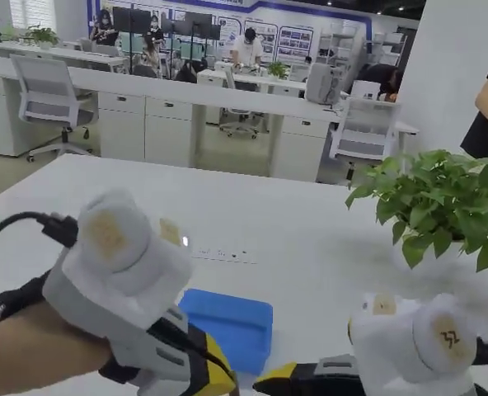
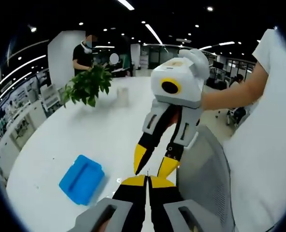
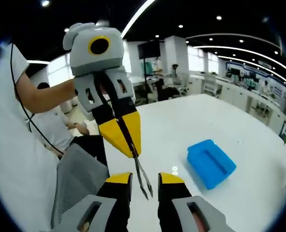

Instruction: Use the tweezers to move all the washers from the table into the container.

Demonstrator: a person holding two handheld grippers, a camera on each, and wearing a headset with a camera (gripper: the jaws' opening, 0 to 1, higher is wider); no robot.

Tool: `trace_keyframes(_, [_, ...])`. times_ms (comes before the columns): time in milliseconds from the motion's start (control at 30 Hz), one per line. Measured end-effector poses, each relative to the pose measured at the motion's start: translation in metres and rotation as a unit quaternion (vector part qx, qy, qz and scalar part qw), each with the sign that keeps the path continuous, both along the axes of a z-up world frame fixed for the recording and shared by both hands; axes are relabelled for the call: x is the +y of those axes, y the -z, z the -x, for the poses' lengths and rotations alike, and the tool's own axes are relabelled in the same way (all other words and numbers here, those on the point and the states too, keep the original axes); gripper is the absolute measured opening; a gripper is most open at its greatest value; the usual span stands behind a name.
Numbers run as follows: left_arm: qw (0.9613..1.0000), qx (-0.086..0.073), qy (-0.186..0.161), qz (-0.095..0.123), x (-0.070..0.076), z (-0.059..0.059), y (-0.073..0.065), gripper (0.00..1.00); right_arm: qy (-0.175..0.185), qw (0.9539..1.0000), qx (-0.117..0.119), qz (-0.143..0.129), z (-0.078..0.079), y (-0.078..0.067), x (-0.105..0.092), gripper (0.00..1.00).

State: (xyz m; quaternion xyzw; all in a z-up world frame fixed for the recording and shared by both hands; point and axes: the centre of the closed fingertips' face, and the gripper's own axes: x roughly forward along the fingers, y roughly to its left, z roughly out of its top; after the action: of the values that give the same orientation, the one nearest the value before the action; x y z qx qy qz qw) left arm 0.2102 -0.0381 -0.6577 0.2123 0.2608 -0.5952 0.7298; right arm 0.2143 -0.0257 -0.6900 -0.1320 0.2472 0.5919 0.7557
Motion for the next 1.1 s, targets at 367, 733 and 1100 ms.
trace_keyframes(367, [0.9989, -0.025, 0.034, -0.020, -0.006, 0.014, -0.021, 0.00, -0.060, 0.9976, -0.012, 0.030, 0.013, 0.001, 0.006, 0.07])
trace_keyframes(733, [0.9981, -0.048, 0.027, -0.029, -0.003, 0.010, -0.019, 0.00, -0.061, 0.9977, -0.021, 0.023, 0.013, 0.002, 0.009, 0.05])
trace_keyframes(1100, [0.9668, -0.081, -0.203, 0.132, 0.026, -0.017, -0.021, 0.44, -0.027, 0.9990, -0.036, -0.002, -0.012, 0.001, 0.014, 0.02])
